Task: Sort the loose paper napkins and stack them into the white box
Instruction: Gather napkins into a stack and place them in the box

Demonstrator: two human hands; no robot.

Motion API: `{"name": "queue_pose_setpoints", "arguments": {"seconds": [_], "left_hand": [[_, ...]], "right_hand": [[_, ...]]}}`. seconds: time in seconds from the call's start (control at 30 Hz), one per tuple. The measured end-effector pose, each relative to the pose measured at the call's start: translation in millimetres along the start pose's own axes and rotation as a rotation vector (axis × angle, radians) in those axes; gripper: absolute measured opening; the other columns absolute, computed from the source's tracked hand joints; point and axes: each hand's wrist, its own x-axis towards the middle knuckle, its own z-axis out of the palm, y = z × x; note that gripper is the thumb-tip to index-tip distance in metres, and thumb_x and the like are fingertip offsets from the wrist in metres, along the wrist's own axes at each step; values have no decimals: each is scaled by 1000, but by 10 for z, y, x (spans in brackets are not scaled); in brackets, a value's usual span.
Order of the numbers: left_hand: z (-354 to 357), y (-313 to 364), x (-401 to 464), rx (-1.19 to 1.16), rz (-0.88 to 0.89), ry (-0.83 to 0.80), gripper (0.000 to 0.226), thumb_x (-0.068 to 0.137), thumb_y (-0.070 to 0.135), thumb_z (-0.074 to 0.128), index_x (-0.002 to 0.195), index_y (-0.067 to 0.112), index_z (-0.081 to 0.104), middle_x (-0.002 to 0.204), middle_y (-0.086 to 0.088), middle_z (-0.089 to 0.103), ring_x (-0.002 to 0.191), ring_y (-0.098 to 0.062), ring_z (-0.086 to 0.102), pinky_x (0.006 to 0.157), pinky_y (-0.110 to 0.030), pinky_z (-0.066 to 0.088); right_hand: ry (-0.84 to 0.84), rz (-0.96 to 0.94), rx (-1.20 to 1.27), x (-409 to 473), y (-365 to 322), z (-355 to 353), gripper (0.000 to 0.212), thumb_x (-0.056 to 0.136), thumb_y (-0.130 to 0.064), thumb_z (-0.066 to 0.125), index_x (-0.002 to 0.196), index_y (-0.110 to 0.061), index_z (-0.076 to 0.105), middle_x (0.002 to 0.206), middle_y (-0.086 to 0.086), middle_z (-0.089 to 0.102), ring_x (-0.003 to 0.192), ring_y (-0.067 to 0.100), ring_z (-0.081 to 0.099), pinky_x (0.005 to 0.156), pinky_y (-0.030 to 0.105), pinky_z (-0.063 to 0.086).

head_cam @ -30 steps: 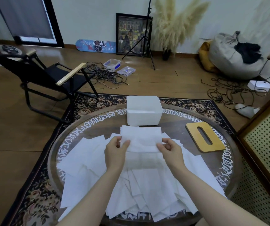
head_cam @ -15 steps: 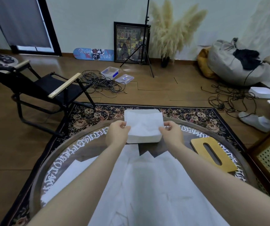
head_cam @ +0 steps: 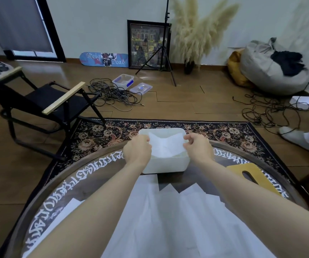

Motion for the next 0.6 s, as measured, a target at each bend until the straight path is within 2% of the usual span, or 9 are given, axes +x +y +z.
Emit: {"name": "queue_pose_setpoints", "arguments": {"seconds": [0.07, 0.13, 0.2, 0.3, 0.43, 0.6], "left_hand": [[43, 10, 14, 47, 37, 1, 21, 90, 14, 51, 83, 31, 42, 104, -3, 68, 102, -28, 61, 71, -31, 42], [65, 20, 20, 87, 66, 2, 16, 92, 13, 51, 93, 28, 54, 109, -6, 67, 104, -29, 59, 75, -32, 43], [85, 32, 30, 156, 90, 9, 20, 93, 13, 50, 108, 19, 62, 110, -8, 66, 105, -30, 59, 73, -32, 41], [80, 53, 10, 265, 141, 7, 15, 96, 19, 50, 106, 13, 60, 110, -8, 65, 103, -31, 60, 66, -31, 36], [47, 46, -84, 261, 199, 1, 26, 98, 24, 46, 119, 15, 60, 119, -6, 59, 105, -31, 60, 72, -33, 41], [-99, 29, -298, 260, 257, 36, 26, 98, 26, 46, 115, 16, 62, 114, -4, 61, 106, -28, 57, 74, -35, 46]], "right_hand": [[10, -22, -21, 13, 6, 34, 31, 91, -16, 55, 119, -25, 64, 113, 2, 67, 110, 25, 55, 88, 36, 45], [11, -39, -50, 26, -1, 58, 31, 91, -17, 55, 120, -25, 64, 112, 2, 68, 108, 26, 57, 87, 36, 46], [10, -49, -83, 28, -14, 68, 31, 92, -16, 54, 121, -25, 63, 112, 2, 68, 107, 27, 59, 87, 36, 46], [22, -91, -122, 4, -9, 69, 32, 94, -14, 51, 122, -23, 62, 114, 3, 68, 107, 28, 59, 86, 36, 46], [22, -180, -171, -124, 9, 6, 31, 96, -12, 47, 122, -21, 62, 116, 2, 67, 110, 27, 57, 85, 36, 44], [4, -260, -173, -348, -15, -135, 31, 97, -10, 43, 116, -20, 65, 115, 1, 67, 109, 25, 57, 82, 37, 47]]}}
